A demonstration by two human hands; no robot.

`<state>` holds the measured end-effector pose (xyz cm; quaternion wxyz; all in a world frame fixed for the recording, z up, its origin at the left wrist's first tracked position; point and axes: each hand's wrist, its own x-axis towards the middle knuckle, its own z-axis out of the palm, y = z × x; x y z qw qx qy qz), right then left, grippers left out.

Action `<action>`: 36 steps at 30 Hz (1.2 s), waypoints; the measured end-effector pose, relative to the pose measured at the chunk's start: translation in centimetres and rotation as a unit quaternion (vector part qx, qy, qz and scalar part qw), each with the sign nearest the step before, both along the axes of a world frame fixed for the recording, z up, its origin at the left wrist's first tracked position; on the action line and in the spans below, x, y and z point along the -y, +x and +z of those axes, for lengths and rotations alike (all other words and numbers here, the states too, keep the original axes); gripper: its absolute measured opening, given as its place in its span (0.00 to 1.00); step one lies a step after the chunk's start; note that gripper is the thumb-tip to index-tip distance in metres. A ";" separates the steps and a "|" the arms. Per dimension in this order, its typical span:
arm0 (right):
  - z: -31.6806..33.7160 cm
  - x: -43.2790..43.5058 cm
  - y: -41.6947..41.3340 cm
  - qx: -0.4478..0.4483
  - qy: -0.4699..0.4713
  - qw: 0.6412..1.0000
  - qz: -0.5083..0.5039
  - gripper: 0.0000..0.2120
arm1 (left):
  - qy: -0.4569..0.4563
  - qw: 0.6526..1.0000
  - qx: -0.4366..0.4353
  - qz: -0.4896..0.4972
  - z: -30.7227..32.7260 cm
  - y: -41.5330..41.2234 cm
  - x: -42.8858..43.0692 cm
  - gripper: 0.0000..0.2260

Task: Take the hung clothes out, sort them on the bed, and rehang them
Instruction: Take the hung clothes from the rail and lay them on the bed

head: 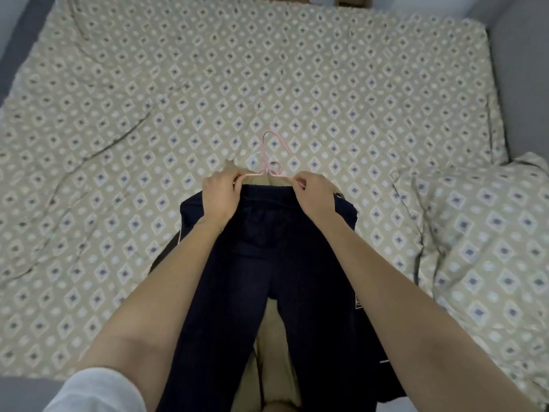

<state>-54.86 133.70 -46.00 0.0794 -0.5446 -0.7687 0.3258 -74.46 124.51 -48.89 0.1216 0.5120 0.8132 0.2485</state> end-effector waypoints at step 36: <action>14.7 33.4 -15.2 0.151 0.175 0.872 0.431 0.34 | -0.077 0.935 -0.078 0.338 13.9 -1.2 44.2 0.26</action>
